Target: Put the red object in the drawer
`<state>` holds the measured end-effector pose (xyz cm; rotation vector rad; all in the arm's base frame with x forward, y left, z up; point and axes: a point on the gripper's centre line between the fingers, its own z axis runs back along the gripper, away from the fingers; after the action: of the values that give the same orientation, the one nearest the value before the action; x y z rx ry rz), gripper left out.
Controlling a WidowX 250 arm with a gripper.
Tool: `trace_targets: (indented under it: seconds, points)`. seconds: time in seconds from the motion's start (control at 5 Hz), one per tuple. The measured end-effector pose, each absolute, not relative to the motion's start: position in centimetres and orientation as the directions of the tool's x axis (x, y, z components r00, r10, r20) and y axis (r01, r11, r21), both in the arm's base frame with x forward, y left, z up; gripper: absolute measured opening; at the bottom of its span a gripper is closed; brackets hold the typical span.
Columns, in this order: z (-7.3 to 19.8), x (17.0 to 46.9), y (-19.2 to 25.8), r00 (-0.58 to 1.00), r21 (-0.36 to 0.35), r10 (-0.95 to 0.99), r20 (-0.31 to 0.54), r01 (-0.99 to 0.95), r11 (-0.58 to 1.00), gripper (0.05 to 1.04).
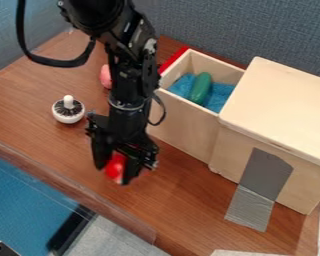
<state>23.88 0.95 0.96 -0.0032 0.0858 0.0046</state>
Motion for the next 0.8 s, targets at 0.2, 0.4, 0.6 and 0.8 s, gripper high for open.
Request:
trace_targets:
  seconds: [0.2, 0.4, 0.6, 0.8]
  points:
    - [1.2, 24.3, 1.1, 0.997, -0.006, 0.012, -0.076, -0.013, 1.000, 0.545]
    - [1.8, 24.5, 0.7, 0.997, -0.032, -0.008, -0.076, 0.006, 0.999, 0.545]
    - [6.1, 25.6, 0.1, 0.999, -0.067, -0.004, 0.042, 0.006, 0.998, 0.545]
    - [9.6, 27.4, -0.9, 0.993, -0.118, 0.044, 0.109, -0.031, 0.993, 0.545]
